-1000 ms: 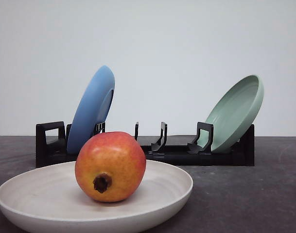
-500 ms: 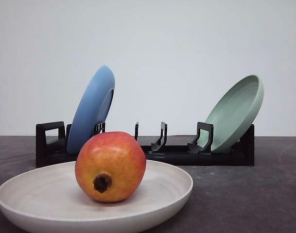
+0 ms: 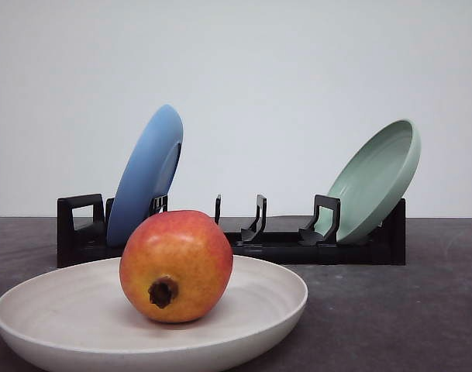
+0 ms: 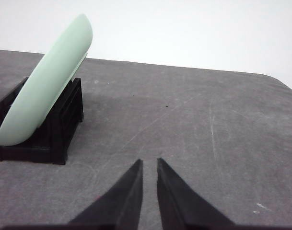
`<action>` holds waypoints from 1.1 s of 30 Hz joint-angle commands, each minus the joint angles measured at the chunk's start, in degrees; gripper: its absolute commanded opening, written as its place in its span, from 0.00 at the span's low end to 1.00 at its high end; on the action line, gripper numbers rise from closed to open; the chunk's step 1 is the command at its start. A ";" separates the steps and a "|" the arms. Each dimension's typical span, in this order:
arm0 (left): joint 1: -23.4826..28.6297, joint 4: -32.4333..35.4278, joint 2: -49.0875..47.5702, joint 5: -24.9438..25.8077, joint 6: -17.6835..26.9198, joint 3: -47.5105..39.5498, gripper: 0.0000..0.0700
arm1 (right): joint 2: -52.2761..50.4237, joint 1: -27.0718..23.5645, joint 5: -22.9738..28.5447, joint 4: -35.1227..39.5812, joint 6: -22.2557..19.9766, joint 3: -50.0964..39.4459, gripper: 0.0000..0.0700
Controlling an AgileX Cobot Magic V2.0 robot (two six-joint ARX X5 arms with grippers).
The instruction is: Place pomegranate in white plate
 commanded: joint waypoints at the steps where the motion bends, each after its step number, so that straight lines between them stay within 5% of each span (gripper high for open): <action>1: -0.07 -0.26 -0.07 0.09 -0.46 -0.57 0.00 | -0.13 0.15 0.09 0.61 0.00 -0.20 0.07; 33: -0.09 -0.26 -0.07 0.09 -0.48 -0.57 0.00 | -0.13 0.15 0.09 0.61 0.00 -0.20 0.07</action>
